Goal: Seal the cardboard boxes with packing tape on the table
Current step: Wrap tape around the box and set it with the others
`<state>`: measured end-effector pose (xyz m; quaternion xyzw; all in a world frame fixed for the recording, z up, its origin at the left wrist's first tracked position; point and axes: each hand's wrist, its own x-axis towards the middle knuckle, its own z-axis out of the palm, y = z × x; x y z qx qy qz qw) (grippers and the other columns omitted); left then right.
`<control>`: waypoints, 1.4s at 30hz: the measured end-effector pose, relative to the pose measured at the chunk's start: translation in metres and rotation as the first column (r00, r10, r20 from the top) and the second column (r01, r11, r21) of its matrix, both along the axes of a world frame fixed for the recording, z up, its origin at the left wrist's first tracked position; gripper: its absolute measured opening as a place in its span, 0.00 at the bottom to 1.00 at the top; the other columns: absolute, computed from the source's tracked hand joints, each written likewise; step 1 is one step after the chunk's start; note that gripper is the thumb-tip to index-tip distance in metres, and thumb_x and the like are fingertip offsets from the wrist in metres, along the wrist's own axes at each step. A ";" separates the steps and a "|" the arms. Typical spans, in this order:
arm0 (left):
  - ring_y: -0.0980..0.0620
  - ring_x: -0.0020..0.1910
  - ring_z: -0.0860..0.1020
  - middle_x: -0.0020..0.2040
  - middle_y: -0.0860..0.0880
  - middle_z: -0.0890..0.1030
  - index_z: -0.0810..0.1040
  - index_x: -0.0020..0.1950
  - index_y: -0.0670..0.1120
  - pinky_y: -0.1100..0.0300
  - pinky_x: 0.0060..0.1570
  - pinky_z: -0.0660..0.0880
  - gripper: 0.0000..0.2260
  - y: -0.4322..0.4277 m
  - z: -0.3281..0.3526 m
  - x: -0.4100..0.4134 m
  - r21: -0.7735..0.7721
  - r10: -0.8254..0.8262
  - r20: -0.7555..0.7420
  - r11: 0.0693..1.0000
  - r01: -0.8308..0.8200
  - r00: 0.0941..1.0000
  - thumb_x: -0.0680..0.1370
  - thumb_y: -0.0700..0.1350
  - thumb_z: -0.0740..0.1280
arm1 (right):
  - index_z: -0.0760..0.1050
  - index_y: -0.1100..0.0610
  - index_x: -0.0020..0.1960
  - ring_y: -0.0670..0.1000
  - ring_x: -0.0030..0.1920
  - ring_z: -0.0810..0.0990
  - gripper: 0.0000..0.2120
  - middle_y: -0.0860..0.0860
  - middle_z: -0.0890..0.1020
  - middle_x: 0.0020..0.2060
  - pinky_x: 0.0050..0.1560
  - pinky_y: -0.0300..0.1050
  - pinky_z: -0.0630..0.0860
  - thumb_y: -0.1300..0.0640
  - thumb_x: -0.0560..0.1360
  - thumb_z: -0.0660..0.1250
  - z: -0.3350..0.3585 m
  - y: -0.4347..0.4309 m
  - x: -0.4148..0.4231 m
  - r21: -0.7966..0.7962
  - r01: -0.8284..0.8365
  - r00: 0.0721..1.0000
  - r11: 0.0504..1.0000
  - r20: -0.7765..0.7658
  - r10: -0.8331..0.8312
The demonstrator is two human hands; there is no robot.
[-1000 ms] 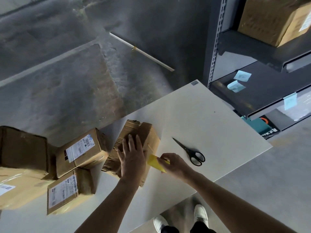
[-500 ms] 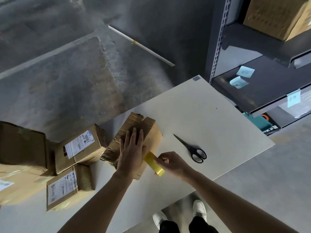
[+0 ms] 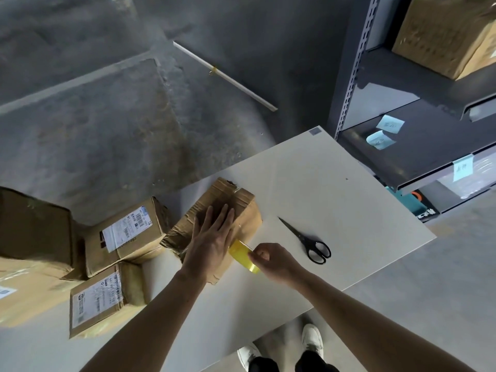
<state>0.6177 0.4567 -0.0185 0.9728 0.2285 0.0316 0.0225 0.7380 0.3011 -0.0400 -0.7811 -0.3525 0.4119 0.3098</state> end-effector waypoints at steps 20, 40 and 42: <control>0.49 0.62 0.77 0.61 0.45 0.79 0.79 0.58 0.42 0.52 0.58 0.77 0.17 -0.029 0.014 0.054 -0.134 -0.227 0.299 0.952 0.276 0.927 0.84 0.52 0.57 | 0.73 0.51 0.62 0.51 0.60 0.78 0.13 0.47 0.80 0.59 0.58 0.47 0.76 0.48 0.80 0.62 -0.009 -0.041 0.057 -0.019 0.204 0.946 0.979 0.261 -0.192; 0.48 0.45 0.82 0.48 0.47 0.82 0.80 0.54 0.43 0.57 0.44 0.80 0.16 -0.074 -0.018 0.058 -0.206 -0.199 0.198 0.949 0.240 0.960 0.78 0.52 0.60 | 0.67 0.57 0.66 0.56 0.62 0.70 0.17 0.55 0.70 0.61 0.62 0.47 0.69 0.53 0.80 0.63 -0.046 -0.065 0.062 -0.256 0.207 0.840 0.944 0.542 -0.037; 0.50 0.46 0.81 0.48 0.49 0.82 0.80 0.54 0.44 0.58 0.45 0.78 0.15 -0.077 -0.014 0.054 -0.190 -0.172 0.197 0.959 0.210 0.965 0.78 0.52 0.60 | 0.68 0.57 0.65 0.56 0.60 0.71 0.15 0.56 0.71 0.59 0.61 0.47 0.70 0.59 0.79 0.60 -0.046 -0.062 0.065 -0.279 0.203 0.837 0.939 0.547 -0.019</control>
